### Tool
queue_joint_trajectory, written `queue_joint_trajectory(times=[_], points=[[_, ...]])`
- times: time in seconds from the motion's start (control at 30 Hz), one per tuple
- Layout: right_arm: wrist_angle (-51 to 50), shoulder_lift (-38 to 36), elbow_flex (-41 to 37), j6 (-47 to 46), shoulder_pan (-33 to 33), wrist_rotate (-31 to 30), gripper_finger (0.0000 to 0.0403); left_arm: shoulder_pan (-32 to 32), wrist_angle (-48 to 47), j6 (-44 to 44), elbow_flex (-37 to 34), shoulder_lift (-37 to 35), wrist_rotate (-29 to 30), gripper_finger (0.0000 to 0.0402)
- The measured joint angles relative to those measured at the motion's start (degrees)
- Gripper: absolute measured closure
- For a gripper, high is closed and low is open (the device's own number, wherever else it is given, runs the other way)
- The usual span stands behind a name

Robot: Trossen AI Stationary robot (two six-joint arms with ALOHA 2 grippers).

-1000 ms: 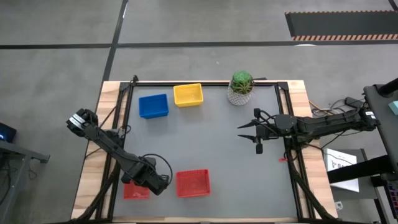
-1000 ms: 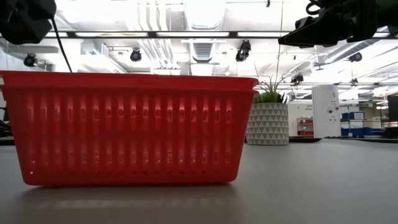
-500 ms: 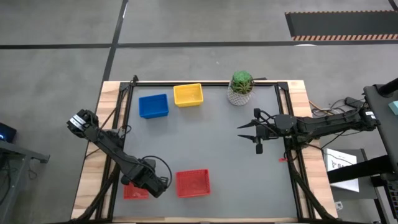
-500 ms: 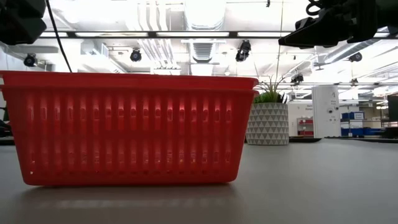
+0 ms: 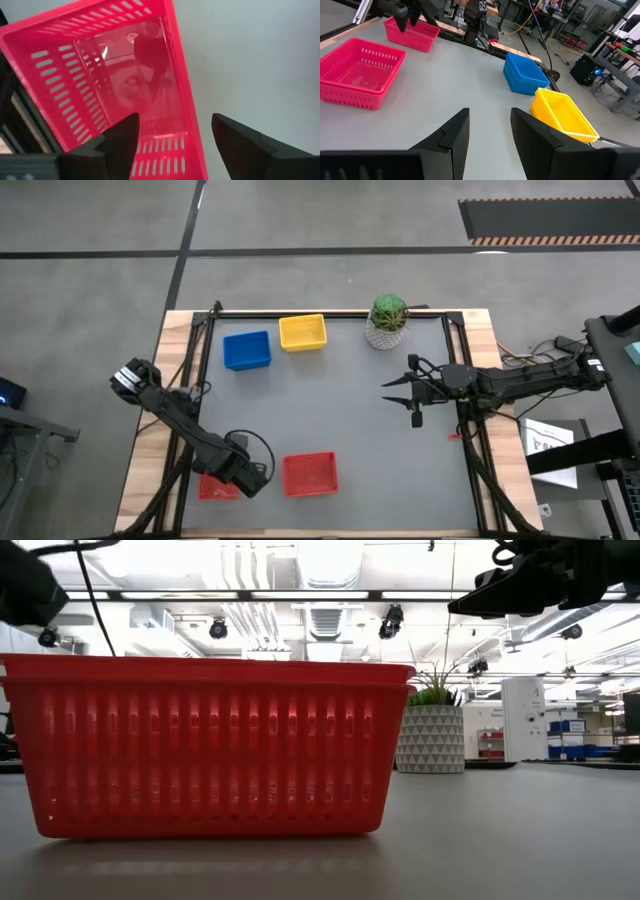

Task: Stack baskets by color
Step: Stack the red basket on top of the red basket

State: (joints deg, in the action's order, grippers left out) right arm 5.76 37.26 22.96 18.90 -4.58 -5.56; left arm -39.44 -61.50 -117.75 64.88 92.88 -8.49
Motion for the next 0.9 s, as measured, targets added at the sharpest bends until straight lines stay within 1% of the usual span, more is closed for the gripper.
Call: queue_joint_trajectory(times=[0.2,0.3,0.43,0.73,0.77,0.9], points=[[0.01,0.01,-0.04,0.02,0.0,0.0,0.0266,0.0,2.41,0.2,-2.41,0.84,0.04,0.0169],[0.02,-0.01,-0.06,0.0,0.0,-0.11,0.0266,0.0,2.54,1.36,-2.62,0.92,0.02,0.0188],[0.02,0.01,-0.07,-0.02,0.0,-0.46,0.0266,0.01,2.54,1.55,-2.65,0.9,0.02,0.0237],[0.02,0.0,-0.07,-0.02,0.0,-0.46,0.0266,0.02,2.68,1.43,-2.65,0.9,-0.04,0.0385],[0.02,-0.01,-0.07,-0.02,0.0,-0.46,0.0266,0.02,2.71,1.5,-2.65,0.9,0.03,0.0393],[0.02,-0.01,-0.07,-0.04,0.0,-0.46,0.0266,0.09,2.43,1.58,-2.27,0.9,-1.86,0.0398]])
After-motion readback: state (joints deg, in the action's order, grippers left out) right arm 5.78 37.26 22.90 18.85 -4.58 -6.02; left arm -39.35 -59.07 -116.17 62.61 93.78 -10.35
